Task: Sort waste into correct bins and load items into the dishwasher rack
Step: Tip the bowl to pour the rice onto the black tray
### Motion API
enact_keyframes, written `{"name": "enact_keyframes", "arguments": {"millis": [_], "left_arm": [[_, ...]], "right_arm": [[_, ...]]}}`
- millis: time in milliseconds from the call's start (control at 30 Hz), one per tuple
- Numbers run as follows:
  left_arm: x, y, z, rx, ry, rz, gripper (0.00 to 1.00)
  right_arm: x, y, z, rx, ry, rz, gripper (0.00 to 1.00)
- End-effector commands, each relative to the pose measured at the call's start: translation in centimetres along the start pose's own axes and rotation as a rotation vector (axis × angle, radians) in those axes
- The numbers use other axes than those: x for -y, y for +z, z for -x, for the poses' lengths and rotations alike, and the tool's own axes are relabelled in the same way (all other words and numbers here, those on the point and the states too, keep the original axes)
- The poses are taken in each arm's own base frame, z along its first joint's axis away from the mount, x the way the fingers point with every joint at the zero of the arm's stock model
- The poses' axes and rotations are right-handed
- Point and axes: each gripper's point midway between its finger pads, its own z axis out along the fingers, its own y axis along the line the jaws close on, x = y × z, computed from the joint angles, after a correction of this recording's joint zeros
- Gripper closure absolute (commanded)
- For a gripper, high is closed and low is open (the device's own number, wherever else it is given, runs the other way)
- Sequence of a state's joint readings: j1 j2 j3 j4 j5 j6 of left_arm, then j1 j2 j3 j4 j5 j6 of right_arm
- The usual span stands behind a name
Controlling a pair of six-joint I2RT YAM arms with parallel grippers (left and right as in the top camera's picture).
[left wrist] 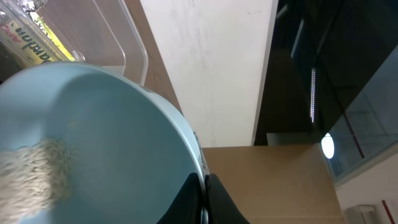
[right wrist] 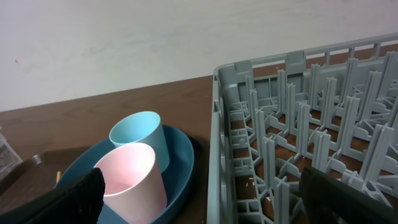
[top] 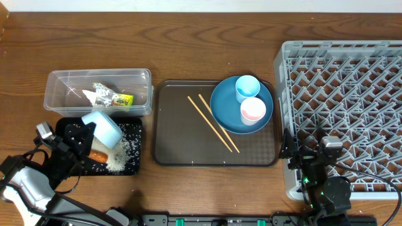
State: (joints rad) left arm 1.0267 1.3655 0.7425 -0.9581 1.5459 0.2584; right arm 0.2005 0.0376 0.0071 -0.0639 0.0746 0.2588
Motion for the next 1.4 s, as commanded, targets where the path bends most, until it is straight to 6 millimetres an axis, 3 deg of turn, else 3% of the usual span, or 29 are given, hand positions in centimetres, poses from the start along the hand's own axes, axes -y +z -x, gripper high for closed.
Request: {"name": "enact_keyframes", "arguments": {"millis": [0, 633, 733, 900, 1000, 1067, 1167, 1367], "left_arm": [[0.4, -0.1, 0.1, 0.01, -0.007, -0.027, 0.93], [0.4, -0.1, 0.2, 0.011, 0.003, -0.026, 0.93], [0.6, -0.1, -0.5, 0.004, -0.087, -0.028, 0.93], [0.3, -0.1, 0.6, 0.013, 0.075, -0.022, 0.93], [0.4, -0.1, 0.2, 0.01, -0.029, -0.027, 0.93], [0.3, -0.1, 0.5, 0.012, 0.031, -0.024, 0.93], [0.5, 0.0, -0.2, 0.004, -0.054, -0.027, 0.93], [0.5, 0.0, -0.4, -0.001, -0.034, -0.025, 0.92]], "right_arm": [[0.1, 0.0, -0.2, -0.007, -0.006, -0.003, 0.01], [0.1, 0.0, -0.2, -0.007, -0.006, -0.003, 0.01], [0.1, 0.0, -0.2, -0.007, -0.006, -0.003, 0.01], [0.1, 0.0, -0.2, -0.007, -0.006, -0.003, 0.01], [0.1, 0.0, -0.2, -0.007, -0.006, -0.003, 0.01], [0.1, 0.0, -0.2, -0.007, -0.006, -0.003, 0.01], [0.1, 0.0, -0.2, -0.007, -0.006, -0.003, 0.01], [0.1, 0.0, -0.2, -0.007, -0.006, -0.003, 0.01]]}}
